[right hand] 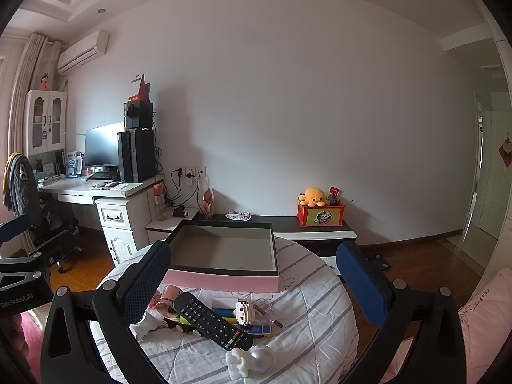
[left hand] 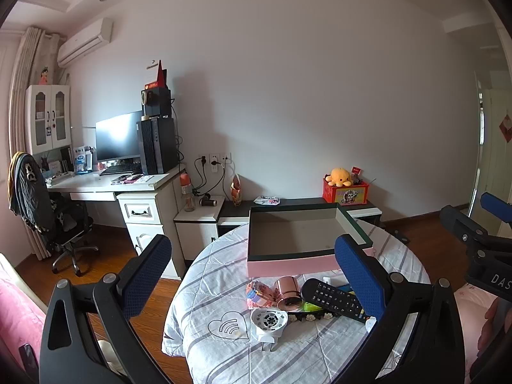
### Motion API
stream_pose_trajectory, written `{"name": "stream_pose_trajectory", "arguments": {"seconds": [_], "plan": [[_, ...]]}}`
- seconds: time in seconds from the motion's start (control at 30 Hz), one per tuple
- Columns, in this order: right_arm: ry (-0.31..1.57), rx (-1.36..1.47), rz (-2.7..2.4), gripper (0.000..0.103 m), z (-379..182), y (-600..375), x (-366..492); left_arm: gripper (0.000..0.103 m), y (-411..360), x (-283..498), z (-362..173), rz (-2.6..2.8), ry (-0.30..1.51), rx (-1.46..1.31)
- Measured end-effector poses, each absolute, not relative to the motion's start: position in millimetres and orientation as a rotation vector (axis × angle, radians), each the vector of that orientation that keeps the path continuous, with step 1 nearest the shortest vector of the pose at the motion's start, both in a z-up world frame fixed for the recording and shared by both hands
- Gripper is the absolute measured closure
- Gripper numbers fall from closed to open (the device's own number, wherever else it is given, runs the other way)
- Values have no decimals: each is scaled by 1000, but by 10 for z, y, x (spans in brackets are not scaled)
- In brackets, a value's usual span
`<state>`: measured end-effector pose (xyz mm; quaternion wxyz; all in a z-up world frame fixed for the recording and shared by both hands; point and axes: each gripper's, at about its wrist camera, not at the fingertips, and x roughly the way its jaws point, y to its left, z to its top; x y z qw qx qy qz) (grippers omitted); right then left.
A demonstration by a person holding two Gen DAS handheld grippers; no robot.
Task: Organize rigid objects
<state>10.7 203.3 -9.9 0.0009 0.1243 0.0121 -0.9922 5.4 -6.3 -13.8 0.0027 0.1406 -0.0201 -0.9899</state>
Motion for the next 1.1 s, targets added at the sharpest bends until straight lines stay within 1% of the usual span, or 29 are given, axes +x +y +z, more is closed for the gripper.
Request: {"name": "stream_pose_trajectory", "arguments": {"seconds": [0.23, 0.53, 1.1], "plan": [[42, 402, -3106, 0, -91, 2010, 108, 0, -60, 62, -132, -3096, -67, 423], [50, 353, -3127, 0, -41, 2017, 151, 0, -93, 173, -69, -3086, -54, 302], [62, 363, -3108, 0, -66, 2002, 118, 0, -47, 147, -114, -3087, -92, 318]]}}
